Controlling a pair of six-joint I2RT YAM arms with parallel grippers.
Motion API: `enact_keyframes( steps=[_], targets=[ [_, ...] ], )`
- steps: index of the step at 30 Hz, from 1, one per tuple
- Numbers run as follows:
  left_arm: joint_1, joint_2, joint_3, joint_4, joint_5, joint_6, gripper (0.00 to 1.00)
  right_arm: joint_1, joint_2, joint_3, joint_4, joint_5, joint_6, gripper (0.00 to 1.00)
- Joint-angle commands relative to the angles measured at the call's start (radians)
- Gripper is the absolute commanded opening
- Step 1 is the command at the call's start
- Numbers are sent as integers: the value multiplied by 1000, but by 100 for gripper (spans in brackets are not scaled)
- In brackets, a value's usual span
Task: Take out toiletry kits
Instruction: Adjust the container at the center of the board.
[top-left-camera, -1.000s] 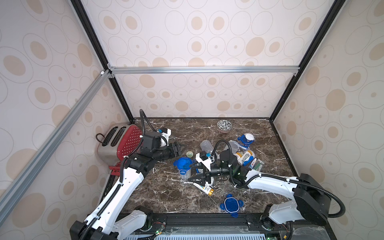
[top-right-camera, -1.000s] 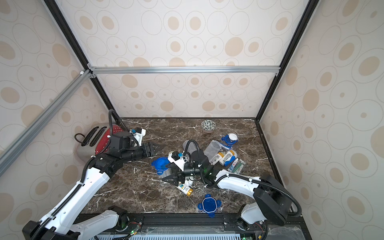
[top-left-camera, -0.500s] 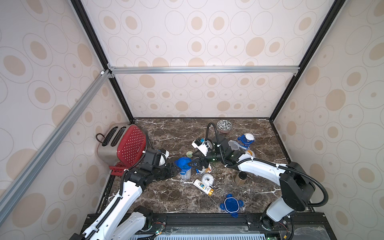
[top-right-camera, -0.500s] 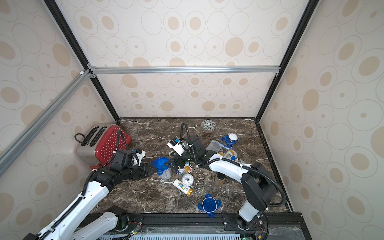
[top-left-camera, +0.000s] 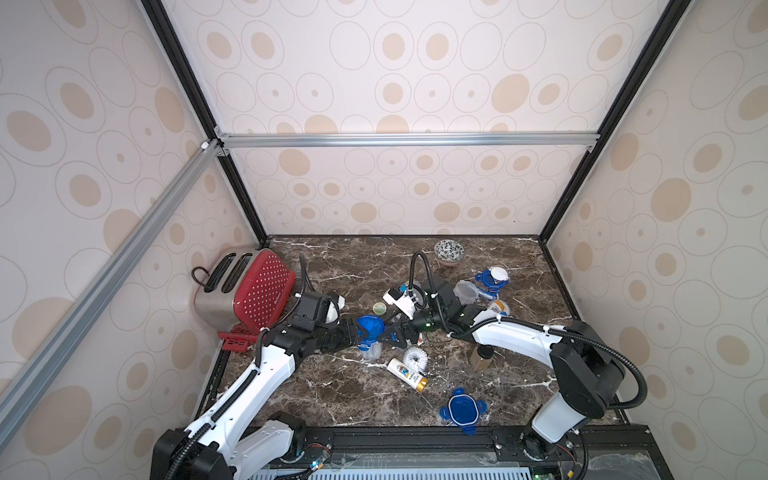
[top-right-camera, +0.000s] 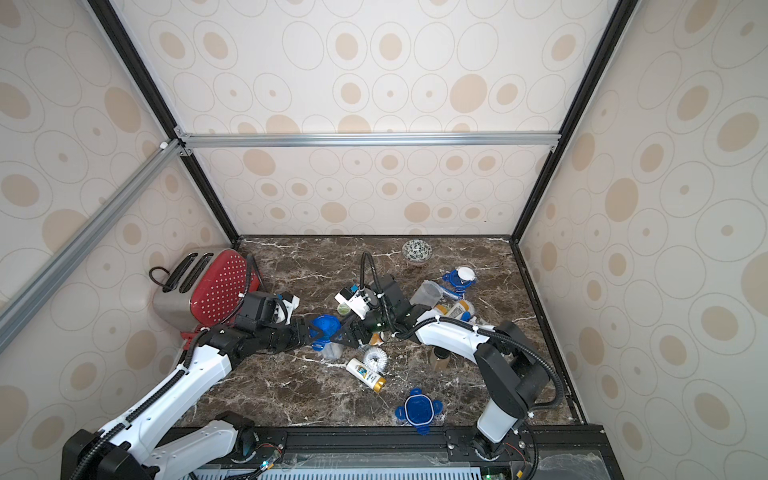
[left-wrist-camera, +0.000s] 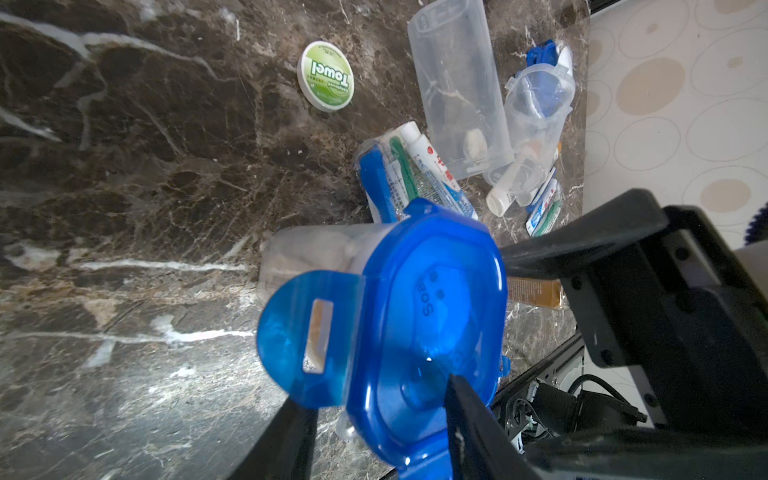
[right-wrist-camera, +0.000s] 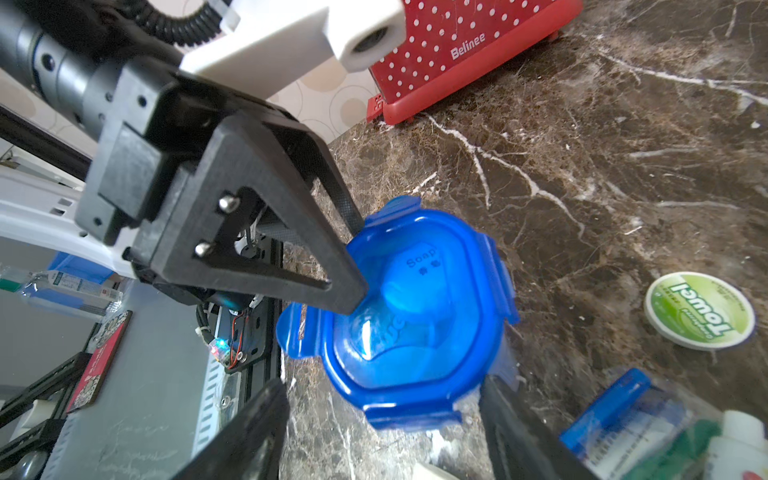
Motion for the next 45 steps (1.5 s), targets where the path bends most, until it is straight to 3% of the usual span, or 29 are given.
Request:
enact_keyframes(
  steps=[1,23,32,39,42,45],
  targets=[
    [6,29,54,13,-34,21,50,17,-42,-19,-23,-52,-10,76],
    [37,212,162,-2,21,127,52,101,-86,-80,8,-81,-3,76],
    [50,237,182,-31,13,141,62,112,-53,-62,39,-61,18,76],
    [103,141,149,-194,-85,190,70,112,-101,-92,-15,-13,-33,78],
    [111,74,163,-265,-122,207,71,111,-109,-106,-2,4,-8,78],
    [111,7,198,-324,-122,219,64,111,-106,-127,40,14,51,78]
  ],
)
